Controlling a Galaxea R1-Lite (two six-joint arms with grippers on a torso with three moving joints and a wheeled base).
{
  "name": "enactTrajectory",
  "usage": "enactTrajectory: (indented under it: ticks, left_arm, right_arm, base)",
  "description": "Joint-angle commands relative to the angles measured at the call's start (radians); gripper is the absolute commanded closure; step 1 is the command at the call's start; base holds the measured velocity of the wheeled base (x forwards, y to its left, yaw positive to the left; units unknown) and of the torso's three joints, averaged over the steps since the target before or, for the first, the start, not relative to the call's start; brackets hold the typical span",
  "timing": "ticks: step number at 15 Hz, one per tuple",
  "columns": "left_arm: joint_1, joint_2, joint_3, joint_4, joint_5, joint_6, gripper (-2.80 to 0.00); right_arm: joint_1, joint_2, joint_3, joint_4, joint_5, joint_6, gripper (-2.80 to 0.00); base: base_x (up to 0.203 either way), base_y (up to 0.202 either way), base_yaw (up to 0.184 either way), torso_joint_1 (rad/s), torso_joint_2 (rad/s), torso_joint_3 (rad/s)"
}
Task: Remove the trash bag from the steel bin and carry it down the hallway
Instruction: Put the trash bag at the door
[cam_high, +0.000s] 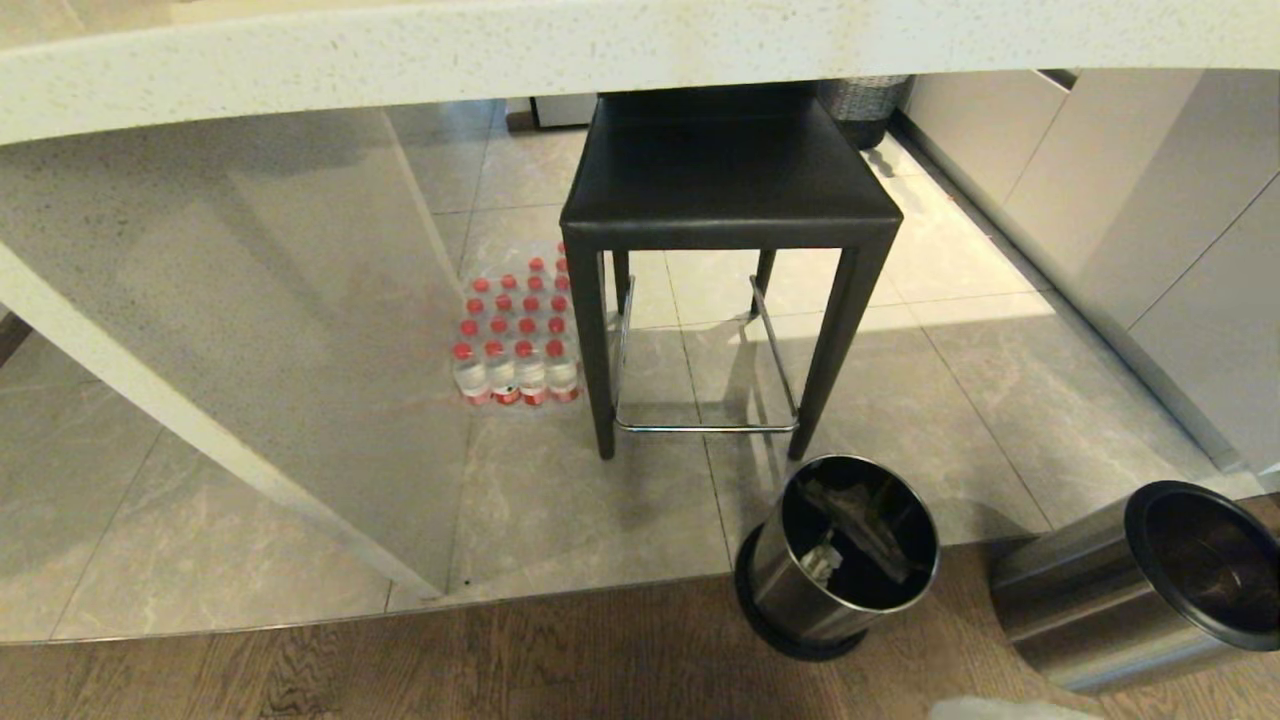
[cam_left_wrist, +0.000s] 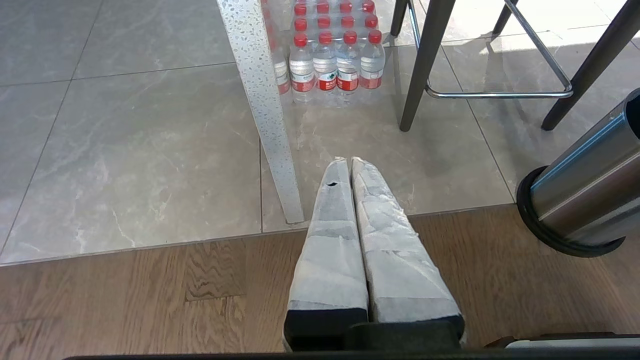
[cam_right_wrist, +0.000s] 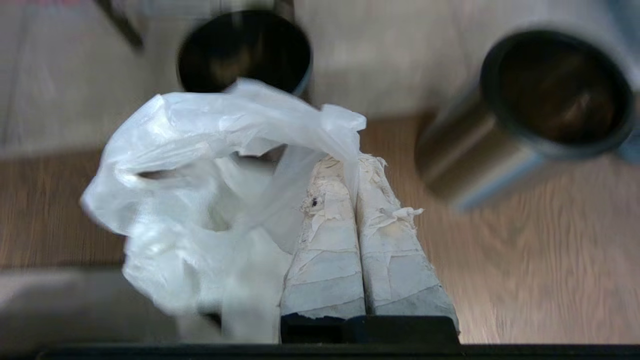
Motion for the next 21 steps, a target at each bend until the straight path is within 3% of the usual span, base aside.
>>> enactTrajectory:
  ticks: [1,4,6,21]
  left_arm:
    - [0.0,0.0,0.0,0.0,0.0,0.0,0.0]
    - [0.0,0.0,0.0,0.0,0.0,0.0,0.0]
    - [0.0,0.0,0.0,0.0,0.0,0.0,0.0]
    - [0.0,0.0,0.0,0.0,0.0,0.0,0.0]
  right_arm:
    - [-0.002,-0.092,0.024,-0.036,0.0,0.009,0.0]
    - [-0.003,-0.087,0.125,-0.229,0.042,-0.049,0.0]
    - [-0.003,-0.087,0.116,-0.217,0.034,0.001,0.0]
    - [-0.003,-0.087,0.116,-0.218,0.037,-0.004,0.0]
  base:
    - [0.0,0.0,0.0,0.0,0.0,0.0]
    - [0.0,0.0,0.0,0.0,0.0,0.0]
    - [0.0,0.0,0.0,0.0,0.0,0.0]
    - [0.0,0.0,0.0,0.0,0.0,0.0]
